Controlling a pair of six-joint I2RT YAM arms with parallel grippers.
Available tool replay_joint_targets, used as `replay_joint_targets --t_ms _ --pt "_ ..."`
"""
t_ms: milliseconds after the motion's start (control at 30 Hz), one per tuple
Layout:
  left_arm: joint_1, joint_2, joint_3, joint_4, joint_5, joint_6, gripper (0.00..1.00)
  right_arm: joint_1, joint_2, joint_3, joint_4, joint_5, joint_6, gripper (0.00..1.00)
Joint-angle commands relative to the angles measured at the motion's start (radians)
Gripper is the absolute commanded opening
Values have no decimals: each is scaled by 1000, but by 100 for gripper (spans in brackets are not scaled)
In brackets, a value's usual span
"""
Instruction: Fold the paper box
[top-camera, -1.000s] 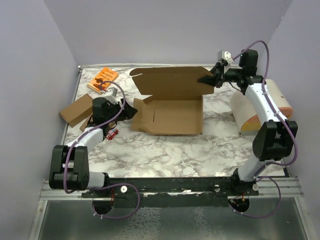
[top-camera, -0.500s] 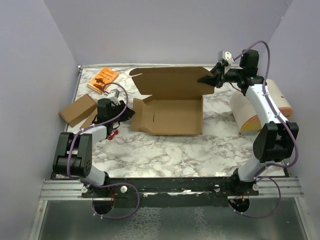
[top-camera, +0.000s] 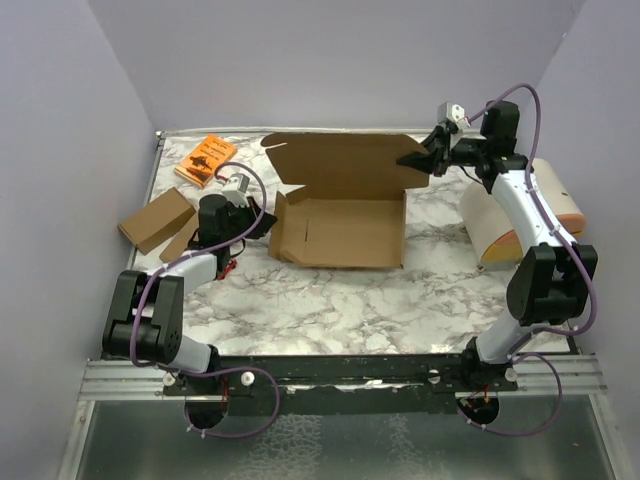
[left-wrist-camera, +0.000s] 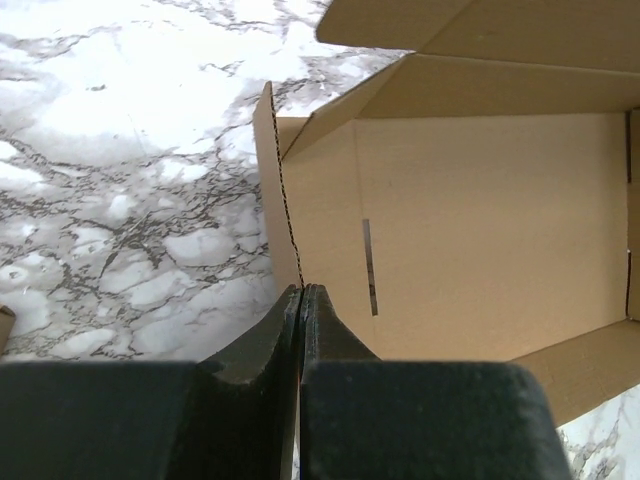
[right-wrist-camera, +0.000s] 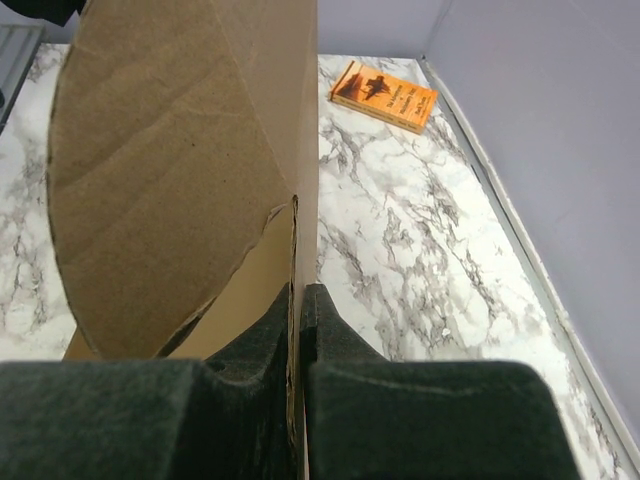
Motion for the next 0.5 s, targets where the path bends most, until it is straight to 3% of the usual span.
replay_joint_targets --t_ms 0,467 --pt "-30 -54 28 42 31 47 0 0 -33 -28 57 30 39 1" --pt "-49 -73 65 -39 10 95 0 0 -56 -88 133 52 79 1"
